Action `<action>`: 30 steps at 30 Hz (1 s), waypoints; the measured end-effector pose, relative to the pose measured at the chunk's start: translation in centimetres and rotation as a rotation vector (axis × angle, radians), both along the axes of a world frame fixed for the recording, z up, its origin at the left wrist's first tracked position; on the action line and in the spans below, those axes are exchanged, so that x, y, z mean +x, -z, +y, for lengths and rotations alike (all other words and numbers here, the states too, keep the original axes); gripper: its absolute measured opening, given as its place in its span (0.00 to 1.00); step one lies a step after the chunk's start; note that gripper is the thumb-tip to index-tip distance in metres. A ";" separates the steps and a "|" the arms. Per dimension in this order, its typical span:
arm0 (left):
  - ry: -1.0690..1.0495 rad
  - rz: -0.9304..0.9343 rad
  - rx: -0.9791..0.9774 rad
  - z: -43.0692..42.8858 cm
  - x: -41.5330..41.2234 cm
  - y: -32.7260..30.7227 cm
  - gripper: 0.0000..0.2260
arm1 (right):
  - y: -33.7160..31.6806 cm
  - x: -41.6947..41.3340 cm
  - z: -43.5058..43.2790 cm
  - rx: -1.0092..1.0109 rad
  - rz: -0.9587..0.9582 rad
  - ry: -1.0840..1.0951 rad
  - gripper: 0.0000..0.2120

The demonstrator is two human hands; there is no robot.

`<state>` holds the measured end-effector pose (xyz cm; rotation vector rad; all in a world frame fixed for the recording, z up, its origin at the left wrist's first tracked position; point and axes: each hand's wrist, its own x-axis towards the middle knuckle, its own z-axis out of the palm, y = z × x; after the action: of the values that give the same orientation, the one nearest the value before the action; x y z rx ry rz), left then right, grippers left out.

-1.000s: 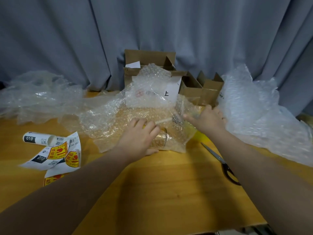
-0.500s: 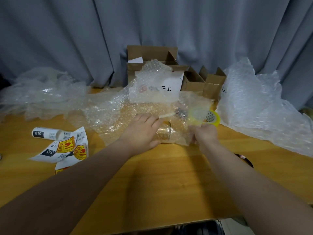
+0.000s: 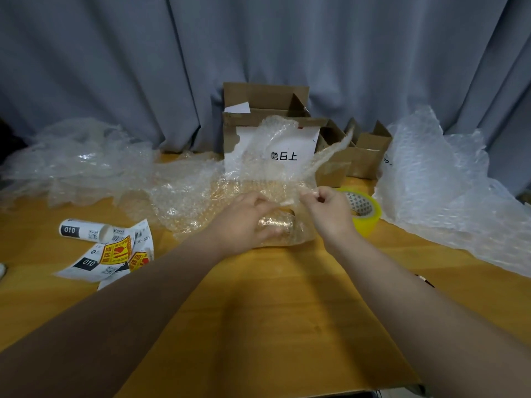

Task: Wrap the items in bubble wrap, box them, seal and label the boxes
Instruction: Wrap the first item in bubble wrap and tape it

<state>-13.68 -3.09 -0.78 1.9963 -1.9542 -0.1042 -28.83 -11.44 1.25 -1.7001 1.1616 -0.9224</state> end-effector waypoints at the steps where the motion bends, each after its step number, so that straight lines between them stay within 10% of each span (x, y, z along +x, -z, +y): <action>1: -0.006 0.115 -0.007 0.2 0.1 -0.2 0.24 | 0.2 0.0 -0.1 0.041 -0.007 -0.001 0.16; 9: -0.511 0.794 0.145 0.7 0.0 -1.3 0.34 | 2.6 -1.6 -1.7 0.211 0.015 0.169 0.24; 16: -0.538 1.205 0.027 0.5 -0.9 -1.5 0.11 | 3.6 -4.3 -1.6 0.477 -0.024 0.026 0.06; 30: -0.277 1.342 0.038 1.2 -3.2 -0.7 0.07 | 3.8 -3.8 -0.9 0.466 -0.054 -0.002 0.05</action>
<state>-16.86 -1.93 -0.10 1.4496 -0.7942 -1.0739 -32.62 -12.34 -2.54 -1.2917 1.2254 -0.6283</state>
